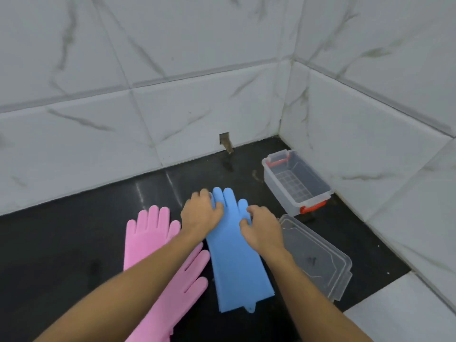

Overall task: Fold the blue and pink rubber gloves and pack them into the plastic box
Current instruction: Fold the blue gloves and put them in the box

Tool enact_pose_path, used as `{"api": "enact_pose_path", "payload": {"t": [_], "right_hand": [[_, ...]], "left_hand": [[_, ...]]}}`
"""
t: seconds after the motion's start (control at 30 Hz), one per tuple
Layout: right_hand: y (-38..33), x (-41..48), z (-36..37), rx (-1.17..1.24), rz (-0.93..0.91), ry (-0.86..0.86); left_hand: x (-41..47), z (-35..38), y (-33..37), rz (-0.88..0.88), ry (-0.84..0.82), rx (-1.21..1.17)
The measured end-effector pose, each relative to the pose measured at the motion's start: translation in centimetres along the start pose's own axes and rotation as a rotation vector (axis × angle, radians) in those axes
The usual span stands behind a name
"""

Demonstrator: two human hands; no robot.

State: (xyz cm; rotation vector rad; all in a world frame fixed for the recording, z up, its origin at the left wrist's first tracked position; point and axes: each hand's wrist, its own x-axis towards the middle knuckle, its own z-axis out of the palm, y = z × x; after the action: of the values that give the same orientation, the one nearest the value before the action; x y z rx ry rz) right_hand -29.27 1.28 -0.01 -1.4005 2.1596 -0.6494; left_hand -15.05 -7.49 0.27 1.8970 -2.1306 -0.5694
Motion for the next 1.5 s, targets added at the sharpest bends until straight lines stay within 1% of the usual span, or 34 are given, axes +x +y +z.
{"api": "enact_pose_path", "payload": {"t": [0.07, 0.1, 0.17, 0.27, 0.37, 0.43, 0.5, 0.57, 0.67, 0.73, 0.77, 0.83, 0.9, 0.97, 1.03, 1.07, 1.13, 1.23, 1.37, 1.43, 1.5], "right_hand": [[-1.2, 0.8, 1.1, -0.110, 0.042, -0.070], [-1.6, 1.2, 1.6, -0.153, 0.080, -0.103], [-1.9, 2.1, 2.3, -0.186, 0.162, -0.137], [-2.0, 3.4, 2.5, -0.106, 0.251, -0.130], [-1.2, 5.0, 2.0, 0.024, 0.324, -0.200], [-0.3, 6.3, 1.7, 0.140, 0.346, -0.240], [0.4, 7.2, 1.4, 0.253, 0.311, -0.289], [1.0, 6.9, 0.7, 0.331, 0.213, -0.342], [2.4, 5.5, -0.6, 0.472, -0.036, -0.385], [3.8, 4.2, -1.1, 0.505, -0.201, -0.349], [4.5, 3.5, -1.1, 0.487, -0.274, -0.306], [6.0, 2.0, -1.2, 0.396, -0.432, -0.207], [7.1, 0.5, -1.4, 0.268, -0.635, -0.147], [8.2, -0.5, -1.3, 0.086, -0.809, -0.121], [9.3, -0.9, -0.9, -0.090, -0.933, -0.078], [9.7, -1.1, -0.6, -0.148, -0.972, -0.077], [10.2, -1.3, -0.3, -0.239, -1.014, -0.107], [10.2, -1.3, -0.6, -0.317, -1.029, -0.119], [9.8, -0.7, -0.7, -0.351, -1.009, -0.083], [9.7, -0.5, -0.3, -0.378, -1.022, -0.106], [9.6, -0.3, -0.1, -0.411, -1.018, -0.130]], "left_hand": [[-1.4, 0.2, -2.5, -0.160, -0.103, 0.041], [-2.0, 0.4, -3.3, -0.208, -0.142, 0.051], [-2.6, 0.8, -4.0, -0.246, -0.183, 0.010], [-2.2, 0.8, -3.1, -0.309, -0.213, -0.162], [-0.9, 1.4, -2.8, -0.405, -0.240, -0.366], [-0.3, 2.0, -2.9, -0.449, -0.242, -0.560], [0.1, 2.3, -3.0, -0.459, -0.271, -0.717], [0.1, 2.0, -3.2, -0.387, -0.308, -0.820], [-1.0, 0.8, -4.3, -0.194, -0.305, -0.934], [-2.7, 0.2, -5.0, -0.027, -0.279, -0.978], [-3.7, 0.2, -5.3, 0.065, -0.254, -0.972], [-5.7, 0.4, -5.8, 0.254, -0.191, -0.838], [-7.6, 1.1, -6.8, 0.501, -0.131, -0.576], [-8.9, 2.1, -7.9, 0.774, -0.086, -0.269], [-9.6, 3.3, -8.9, 0.970, -0.054, -0.030], [-9.8, 3.6, -9.1, 1.019, -0.052, 0.047], [-9.8, 3.8, -9.1, 1.052, -0.074, 0.114], [-9.4, 3.3, -8.7, 1.047, -0.080, 0.123], [-8.4, 2.6, -9.3, 0.970, -0.038, 0.100], [-8.3, 2.6, -9.6, 0.954, -0.061, 0.168], [-8.3, 2.3, -9.3, 0.909, -0.134, 0.247]]}}
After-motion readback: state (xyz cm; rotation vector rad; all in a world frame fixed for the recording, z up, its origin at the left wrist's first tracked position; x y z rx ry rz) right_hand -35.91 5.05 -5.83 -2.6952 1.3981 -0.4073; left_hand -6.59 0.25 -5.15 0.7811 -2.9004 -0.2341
